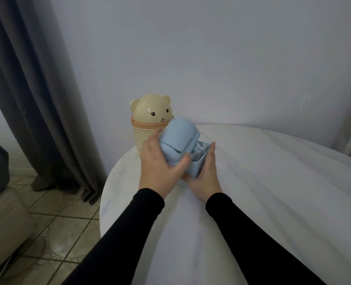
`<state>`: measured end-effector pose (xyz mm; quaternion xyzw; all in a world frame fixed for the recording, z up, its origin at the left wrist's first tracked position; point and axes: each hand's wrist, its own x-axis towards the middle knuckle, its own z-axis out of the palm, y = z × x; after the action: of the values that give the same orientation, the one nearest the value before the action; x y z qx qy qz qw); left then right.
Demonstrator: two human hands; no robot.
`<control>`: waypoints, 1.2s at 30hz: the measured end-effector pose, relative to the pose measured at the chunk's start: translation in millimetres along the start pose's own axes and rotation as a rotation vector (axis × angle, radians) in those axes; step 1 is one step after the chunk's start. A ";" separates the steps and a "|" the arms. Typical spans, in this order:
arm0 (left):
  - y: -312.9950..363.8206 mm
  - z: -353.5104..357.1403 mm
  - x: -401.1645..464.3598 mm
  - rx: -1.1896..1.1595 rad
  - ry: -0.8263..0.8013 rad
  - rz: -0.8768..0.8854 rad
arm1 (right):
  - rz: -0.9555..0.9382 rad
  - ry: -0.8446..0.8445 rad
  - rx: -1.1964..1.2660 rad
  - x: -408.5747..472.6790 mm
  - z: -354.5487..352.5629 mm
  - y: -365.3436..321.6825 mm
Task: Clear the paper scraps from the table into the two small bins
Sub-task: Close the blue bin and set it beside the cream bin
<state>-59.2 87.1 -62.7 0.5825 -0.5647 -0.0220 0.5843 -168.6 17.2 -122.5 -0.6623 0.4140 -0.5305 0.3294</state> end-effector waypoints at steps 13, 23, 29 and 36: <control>4.3 41.4 4.2 0.105 -0.070 0.051 | -0.049 0.073 0.008 9.2 1.1 1.7; 3.1 41.5 10.9 0.116 -0.146 0.010 | 0.058 0.042 0.061 0.8 -3.3 -4.7; 5.5 37.4 9.9 0.161 -0.175 0.017 | 0.085 0.007 0.048 -0.9 -3.8 -4.5; -6.8 39.9 8.3 0.016 -0.151 0.022 | 0.077 0.015 0.060 -1.4 -8.7 -8.5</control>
<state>-79.2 53.1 -74.9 0.5777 -0.6136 -0.0548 0.5355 -175.5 22.3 -113.7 -0.6318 0.4255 -0.5346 0.3660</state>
